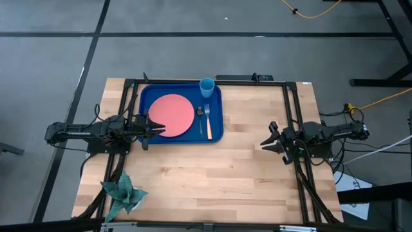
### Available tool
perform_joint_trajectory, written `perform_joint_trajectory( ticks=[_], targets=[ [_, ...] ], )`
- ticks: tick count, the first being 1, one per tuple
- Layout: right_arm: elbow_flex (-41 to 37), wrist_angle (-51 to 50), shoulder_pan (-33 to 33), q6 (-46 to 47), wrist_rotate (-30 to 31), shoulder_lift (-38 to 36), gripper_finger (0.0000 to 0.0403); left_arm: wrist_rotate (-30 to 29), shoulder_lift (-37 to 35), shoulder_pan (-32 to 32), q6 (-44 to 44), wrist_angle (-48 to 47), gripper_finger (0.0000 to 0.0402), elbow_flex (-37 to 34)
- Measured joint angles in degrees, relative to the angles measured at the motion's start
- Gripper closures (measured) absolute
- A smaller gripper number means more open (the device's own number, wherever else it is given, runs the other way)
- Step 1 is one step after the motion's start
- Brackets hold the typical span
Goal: Pick and place plate/cup/fork/spoon on tray
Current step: Return to Home Position
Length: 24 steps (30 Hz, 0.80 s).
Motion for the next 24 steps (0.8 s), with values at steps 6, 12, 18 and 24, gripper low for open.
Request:
perform_joint_trajectory(
  ticks=[6,12,18,24],
  targets=[
    [0.0,0.0,0.0,0.2,0.0,0.3,0.0319,0.0,0.0,0.0,0.0,0.0,0.0321,0.0],
    [0.0,0.0,0.0,1.8,0.0,0.3,0.0319,0.0,0.0,0.0,0.0,0.0,0.0321,0.0],
    [0.0,0.0,0.0,1.4,0.0,0.3,0.0319,0.0,0.0,0.0,0.0,0.0,0.0321,0.0],
    [0.0,0.0,0.0,1.6,0.0,0.3,0.0319,0.1,-0.1,0.0,0.0,0.1,0.0321,-0.2]
  ],
)
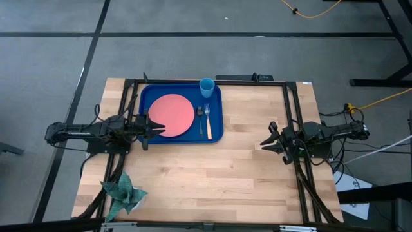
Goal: Pick and place plate/cup/fork/spoon on tray
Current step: Return to Home Position
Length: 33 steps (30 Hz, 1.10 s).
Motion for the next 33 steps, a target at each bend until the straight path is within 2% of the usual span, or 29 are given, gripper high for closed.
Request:
perform_joint_trajectory(
  ticks=[21,23,27,33],
  targets=[
    [0.0,0.0,0.0,0.1,0.0,0.0,0.0319,0.3,0.0,0.0,0.0,-0.9,0.0321,0.0],
    [0.0,0.0,0.0,0.1,0.0,0.0,0.0319,0.4,0.0,0.0,2.0,-0.9,0.0321,0.0],
    [0.0,0.0,0.0,0.1,0.0,0.0,0.0319,0.5,-0.4,-1.8,11.4,-0.9,0.0321,0.0],
    [0.0,0.0,0.0,0.0,0.0,0.0,0.0319,5.0,-0.1,-5.4,16.7,-1.5,0.0321,0.0]
  ],
)
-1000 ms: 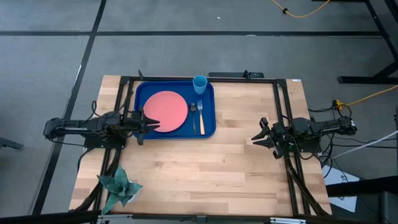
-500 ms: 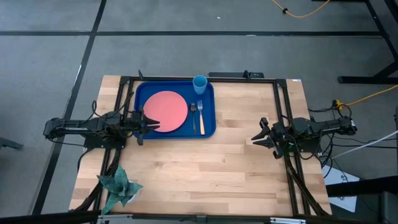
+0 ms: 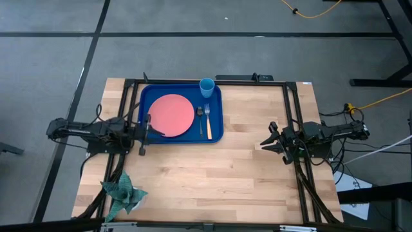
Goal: Pick and place plate/cup/fork/spoon on tray
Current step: Return to Home Position
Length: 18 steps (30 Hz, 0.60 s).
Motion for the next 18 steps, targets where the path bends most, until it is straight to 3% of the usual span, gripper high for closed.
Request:
perform_joint_trajectory(
  ticks=[18],
  targets=[
    [0.0,0.0,0.0,0.0,0.0,0.0,0.0319,-0.3,1.0,-1.2,1.3,-0.2,0.0321,0.0]
  ],
)
